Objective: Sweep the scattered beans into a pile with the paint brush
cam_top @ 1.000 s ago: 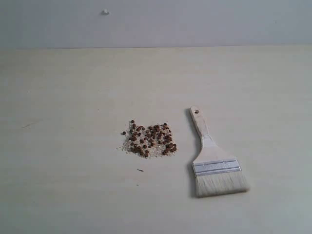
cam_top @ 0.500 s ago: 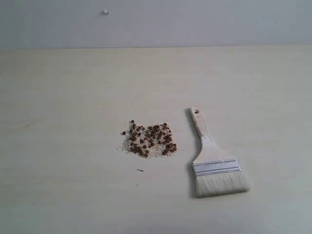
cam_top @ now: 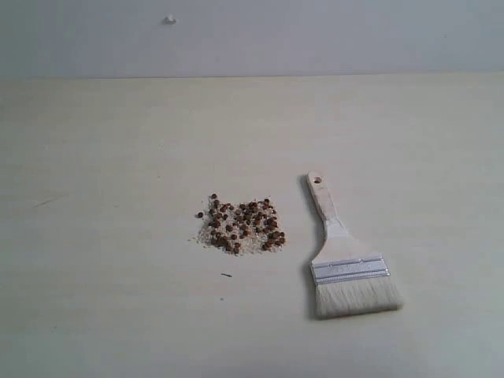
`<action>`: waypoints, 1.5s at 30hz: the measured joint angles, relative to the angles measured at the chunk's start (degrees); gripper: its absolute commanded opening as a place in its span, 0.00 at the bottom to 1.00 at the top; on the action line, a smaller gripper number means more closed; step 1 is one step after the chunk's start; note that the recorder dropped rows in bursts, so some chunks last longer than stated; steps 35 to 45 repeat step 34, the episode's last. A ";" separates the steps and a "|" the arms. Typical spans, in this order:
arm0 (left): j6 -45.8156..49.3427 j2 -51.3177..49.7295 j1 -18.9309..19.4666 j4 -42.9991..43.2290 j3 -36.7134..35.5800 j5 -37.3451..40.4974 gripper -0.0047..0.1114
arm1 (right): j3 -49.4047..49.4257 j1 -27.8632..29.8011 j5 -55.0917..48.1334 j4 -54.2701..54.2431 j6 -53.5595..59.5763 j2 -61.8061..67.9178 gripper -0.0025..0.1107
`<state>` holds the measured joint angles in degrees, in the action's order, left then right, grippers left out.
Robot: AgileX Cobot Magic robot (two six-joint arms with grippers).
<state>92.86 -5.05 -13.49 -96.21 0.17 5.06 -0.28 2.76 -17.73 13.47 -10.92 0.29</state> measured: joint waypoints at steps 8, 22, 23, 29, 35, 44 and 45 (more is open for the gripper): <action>0.00 0.00 0.00 0.00 0.00 0.00 0.04 | 0.00 0.00 0.00 0.00 0.00 0.00 0.02; 0.00 0.00 0.00 0.00 0.00 0.00 0.04 | 0.00 0.00 0.00 0.00 0.00 0.00 0.02; 0.00 0.00 0.00 0.00 0.00 0.00 0.04 | 0.00 0.00 0.00 0.00 0.00 0.00 0.02; 0.00 0.00 0.00 0.00 0.00 0.00 0.04 | 0.00 0.00 0.00 0.00 0.00 0.00 0.02; 0.00 0.00 0.00 0.00 0.00 0.00 0.04 | 0.00 0.00 0.00 0.00 0.00 0.00 0.02; 0.00 0.00 0.00 0.00 0.00 0.00 0.04 | 0.00 0.00 0.00 0.00 0.00 0.00 0.02; 0.00 0.00 0.00 0.00 0.00 0.00 0.04 | 0.00 0.00 0.00 0.00 0.00 0.00 0.02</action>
